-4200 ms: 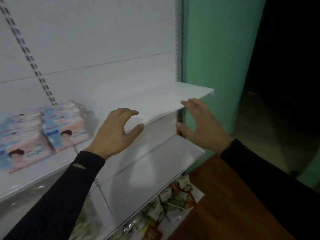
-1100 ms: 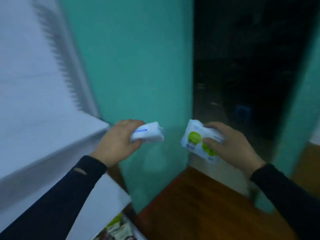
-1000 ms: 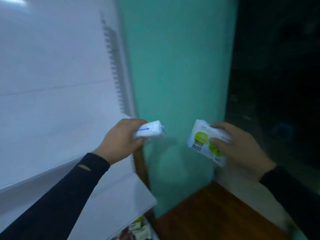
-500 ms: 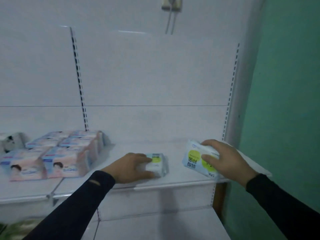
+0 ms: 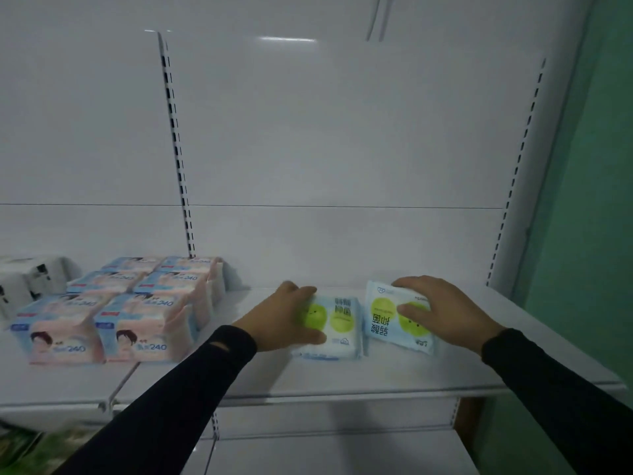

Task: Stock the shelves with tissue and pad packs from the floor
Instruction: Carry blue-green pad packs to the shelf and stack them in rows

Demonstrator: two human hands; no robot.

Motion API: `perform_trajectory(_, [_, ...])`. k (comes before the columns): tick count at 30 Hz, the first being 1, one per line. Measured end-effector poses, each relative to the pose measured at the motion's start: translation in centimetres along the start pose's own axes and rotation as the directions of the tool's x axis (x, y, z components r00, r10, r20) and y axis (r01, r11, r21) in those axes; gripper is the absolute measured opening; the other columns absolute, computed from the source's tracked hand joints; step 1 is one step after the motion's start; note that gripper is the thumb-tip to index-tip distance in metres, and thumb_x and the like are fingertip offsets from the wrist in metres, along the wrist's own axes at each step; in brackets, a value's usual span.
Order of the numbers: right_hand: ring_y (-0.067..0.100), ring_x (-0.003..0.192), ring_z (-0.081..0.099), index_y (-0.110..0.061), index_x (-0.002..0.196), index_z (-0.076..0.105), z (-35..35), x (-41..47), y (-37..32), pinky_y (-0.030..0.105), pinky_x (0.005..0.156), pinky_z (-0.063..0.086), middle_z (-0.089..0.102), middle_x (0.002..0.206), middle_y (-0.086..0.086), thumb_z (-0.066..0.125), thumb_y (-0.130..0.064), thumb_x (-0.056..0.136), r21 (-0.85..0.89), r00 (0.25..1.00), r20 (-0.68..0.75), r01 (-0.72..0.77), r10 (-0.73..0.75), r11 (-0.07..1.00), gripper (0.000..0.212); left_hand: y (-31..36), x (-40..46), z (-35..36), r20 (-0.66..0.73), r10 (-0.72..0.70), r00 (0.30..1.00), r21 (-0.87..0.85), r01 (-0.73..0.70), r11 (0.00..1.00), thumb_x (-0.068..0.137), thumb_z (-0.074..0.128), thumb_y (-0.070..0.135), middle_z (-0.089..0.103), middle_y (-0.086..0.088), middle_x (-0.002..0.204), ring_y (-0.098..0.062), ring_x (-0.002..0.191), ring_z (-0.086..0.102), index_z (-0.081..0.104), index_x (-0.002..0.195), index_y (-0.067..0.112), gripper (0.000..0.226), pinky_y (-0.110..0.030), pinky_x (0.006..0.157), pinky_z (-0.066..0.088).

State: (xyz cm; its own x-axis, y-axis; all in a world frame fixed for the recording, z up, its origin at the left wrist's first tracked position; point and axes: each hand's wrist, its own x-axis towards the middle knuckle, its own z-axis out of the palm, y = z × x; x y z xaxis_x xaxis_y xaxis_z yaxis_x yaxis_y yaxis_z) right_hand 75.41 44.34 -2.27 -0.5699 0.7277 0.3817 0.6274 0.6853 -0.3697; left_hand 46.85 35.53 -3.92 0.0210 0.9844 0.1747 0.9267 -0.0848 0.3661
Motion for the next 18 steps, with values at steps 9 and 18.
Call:
perform_trajectory(9, [0.012,0.107,0.048,-0.045,0.139,0.033,-0.6,2.7,2.7,0.033,0.095,0.043,0.042,0.118,-0.007,0.072,-0.040,0.078,-0.071,0.969,0.247,0.035,-0.016,0.997,0.073,0.1,0.6,0.5,-0.306,0.088,0.948,0.121,-0.054,0.991,0.055,0.086,0.029,0.035,0.003,0.109,-0.015,0.092,0.047,0.042,0.113,0.016,0.074,-0.022,0.080,0.044])
perform_trajectory(18, [0.012,0.092,0.060,-0.034,0.139,0.031,1.1,3.5,3.7,0.018,0.075,0.049,0.053,0.114,-0.005,0.086,-0.028,0.067,0.289,0.992,0.119,-0.074,0.041,0.955,0.091,0.6,1.1,-0.6,-0.260,-0.106,0.960,0.019,0.114,0.993,0.070,0.079,0.033,0.042,0.004,0.110,-0.015,0.093,0.050,0.042,0.128,0.023,0.069,-0.020,0.078,0.036])
